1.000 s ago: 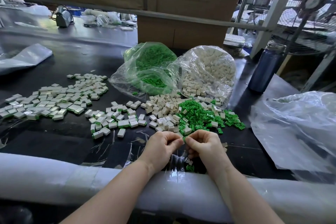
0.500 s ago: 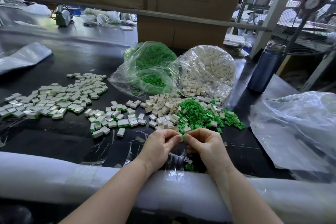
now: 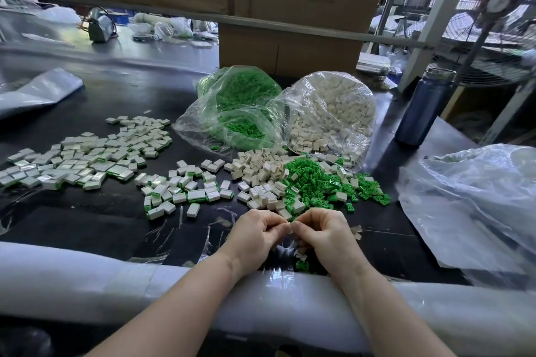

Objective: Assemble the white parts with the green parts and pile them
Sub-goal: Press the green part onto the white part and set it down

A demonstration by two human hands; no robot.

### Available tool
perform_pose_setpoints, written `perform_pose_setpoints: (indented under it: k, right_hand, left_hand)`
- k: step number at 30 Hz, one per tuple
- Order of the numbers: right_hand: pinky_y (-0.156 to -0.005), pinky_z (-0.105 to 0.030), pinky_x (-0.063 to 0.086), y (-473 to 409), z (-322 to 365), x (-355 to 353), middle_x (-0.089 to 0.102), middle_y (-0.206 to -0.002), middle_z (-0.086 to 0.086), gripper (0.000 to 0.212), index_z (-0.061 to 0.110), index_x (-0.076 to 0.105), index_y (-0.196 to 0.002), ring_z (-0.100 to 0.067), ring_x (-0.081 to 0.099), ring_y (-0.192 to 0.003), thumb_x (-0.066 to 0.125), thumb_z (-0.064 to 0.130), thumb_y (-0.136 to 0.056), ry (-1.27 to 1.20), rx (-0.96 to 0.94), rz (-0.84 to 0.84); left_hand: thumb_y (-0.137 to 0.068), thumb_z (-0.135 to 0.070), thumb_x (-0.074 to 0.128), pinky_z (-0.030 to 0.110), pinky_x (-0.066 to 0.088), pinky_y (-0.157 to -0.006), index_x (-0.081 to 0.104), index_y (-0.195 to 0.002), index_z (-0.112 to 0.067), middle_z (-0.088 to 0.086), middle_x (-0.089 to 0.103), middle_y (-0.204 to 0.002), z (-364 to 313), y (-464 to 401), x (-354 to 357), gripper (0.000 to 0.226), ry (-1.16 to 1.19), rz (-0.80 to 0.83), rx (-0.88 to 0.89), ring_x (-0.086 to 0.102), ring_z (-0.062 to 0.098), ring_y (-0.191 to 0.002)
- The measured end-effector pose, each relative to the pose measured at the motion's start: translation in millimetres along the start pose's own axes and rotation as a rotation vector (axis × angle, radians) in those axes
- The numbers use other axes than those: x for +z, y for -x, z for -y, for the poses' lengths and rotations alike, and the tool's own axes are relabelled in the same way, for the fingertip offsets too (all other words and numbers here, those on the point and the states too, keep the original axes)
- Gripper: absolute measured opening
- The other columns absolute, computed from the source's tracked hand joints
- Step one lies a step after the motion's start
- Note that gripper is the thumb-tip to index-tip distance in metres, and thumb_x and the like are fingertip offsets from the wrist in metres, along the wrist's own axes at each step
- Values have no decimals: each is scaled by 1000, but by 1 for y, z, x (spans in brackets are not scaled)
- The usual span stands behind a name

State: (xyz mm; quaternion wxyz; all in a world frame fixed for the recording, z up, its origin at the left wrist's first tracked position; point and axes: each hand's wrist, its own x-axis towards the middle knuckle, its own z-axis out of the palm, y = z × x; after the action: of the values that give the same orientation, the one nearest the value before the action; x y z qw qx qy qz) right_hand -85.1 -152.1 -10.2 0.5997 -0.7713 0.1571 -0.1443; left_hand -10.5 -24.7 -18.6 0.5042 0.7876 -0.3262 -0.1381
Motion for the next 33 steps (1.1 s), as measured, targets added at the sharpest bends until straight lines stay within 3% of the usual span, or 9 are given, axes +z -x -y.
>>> perform_pose_setpoints:
  k: [4,10,12,14,19,23,27,30,33]
  right_hand:
    - [-45,-21,49,-1,-1,0,61,-48,0,14,0,64,-70,-10,55,-42,64,-1,-84,-14,20,1]
    - [-48,-21,50,-2,-1,-3,64,-55,-3,10,3,66,-71,-13,59,-49,68,3,-81,-181,2,-12]
    - [-47,-19,49,-1,-1,-3,65,-55,-4,11,4,66,-70,-11,60,-49,69,1,-80,-203,-18,-30]
    - [-46,-18,48,-1,0,-3,65,-55,-3,12,4,66,-68,-10,59,-48,70,-1,-78,-186,-50,-37]
    - [-47,-18,46,1,-1,-3,64,-56,-3,9,0,67,-69,-9,57,-49,71,-3,-76,-170,-100,1]
    - [-49,-20,47,0,-2,-3,64,-61,-6,7,3,68,-72,-12,57,-53,70,-1,-79,-174,-105,30]
    - [-61,-29,55,-3,-5,-2,69,-76,-4,2,9,66,-86,-18,64,-69,65,9,-85,-223,-77,23]
    - [-68,-24,53,-3,-4,1,69,-82,-1,18,13,67,-94,-12,64,-76,55,25,-88,-154,-78,173]
    - [-69,-26,48,-3,-2,1,65,-79,-4,32,6,68,-94,-14,59,-76,50,32,-85,-127,-94,236]
  left_hand:
    - [-88,-19,62,15,44,-69,72,-90,-13,-8,63,-72,0,0,1,12,-55,-24,17,56,4,-70]
    - [-88,-15,62,25,53,-79,72,-97,-10,5,71,-85,-5,0,0,14,105,-39,1,66,18,-82]
    - [-86,-16,64,33,53,-78,71,-97,-15,9,69,-80,-6,0,2,12,155,-39,-9,64,23,-76]
    - [-85,-15,66,38,52,-78,69,-93,-20,12,65,-77,-8,2,2,10,190,-29,-23,60,22,-73]
    - [-83,-7,64,42,51,-82,69,-89,-14,21,67,-83,-9,2,0,10,227,-19,-68,59,21,-75]
    - [-82,0,59,38,52,-80,69,-84,-14,22,67,-83,-9,2,-1,18,270,-40,-86,60,22,-75]
    - [-82,0,62,14,50,-69,69,-83,-15,8,67,-87,-9,2,-1,17,335,-21,-50,62,10,-75]
    - [-79,-5,69,8,46,-70,69,-81,-18,3,54,-100,-10,1,-1,13,292,-43,-23,57,1,-78]
    - [-78,-9,72,7,44,-69,69,-78,-23,-1,46,-102,-10,2,-1,14,282,-42,-17,51,4,-73]
